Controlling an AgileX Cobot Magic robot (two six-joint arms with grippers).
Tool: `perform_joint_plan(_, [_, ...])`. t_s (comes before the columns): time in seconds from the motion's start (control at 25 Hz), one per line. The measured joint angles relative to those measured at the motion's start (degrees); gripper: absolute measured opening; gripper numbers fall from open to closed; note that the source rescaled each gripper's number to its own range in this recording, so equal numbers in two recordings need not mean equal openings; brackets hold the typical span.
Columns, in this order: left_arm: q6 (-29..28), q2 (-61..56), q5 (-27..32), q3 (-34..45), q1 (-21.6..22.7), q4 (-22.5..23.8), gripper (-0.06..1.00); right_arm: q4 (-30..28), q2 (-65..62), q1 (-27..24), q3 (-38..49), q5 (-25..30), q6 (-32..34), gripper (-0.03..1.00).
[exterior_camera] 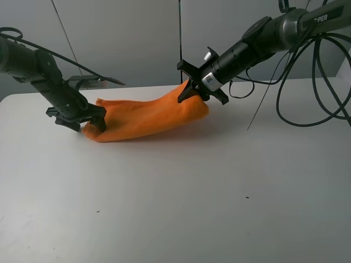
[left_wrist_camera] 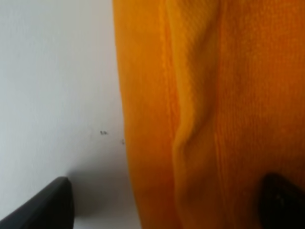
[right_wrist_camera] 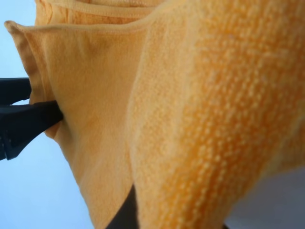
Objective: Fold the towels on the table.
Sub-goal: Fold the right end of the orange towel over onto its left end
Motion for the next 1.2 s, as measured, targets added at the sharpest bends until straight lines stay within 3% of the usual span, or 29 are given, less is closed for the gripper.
perform_joint_plan(0.6, [0.6, 0.1, -0.8, 0.0, 0.0, -1.3, 1.0, 5.9, 0.0, 3.2, -2.3, 0.1, -0.3, 0.08])
perform_joint_plan(0.92, [0.6, 0.1, -0.8, 0.0, 0.0, -1.3, 1.0, 6.4, -0.1, 5.5, -3.6, -4.2, 2.1, 0.08])
perform_joint_plan(1.2, [0.7, 0.1, -0.8, 0.0, 0.0, -1.4, 1.0, 10.1, 0.9, 8.6, -3.8, -7.9, 2.3, 0.08])
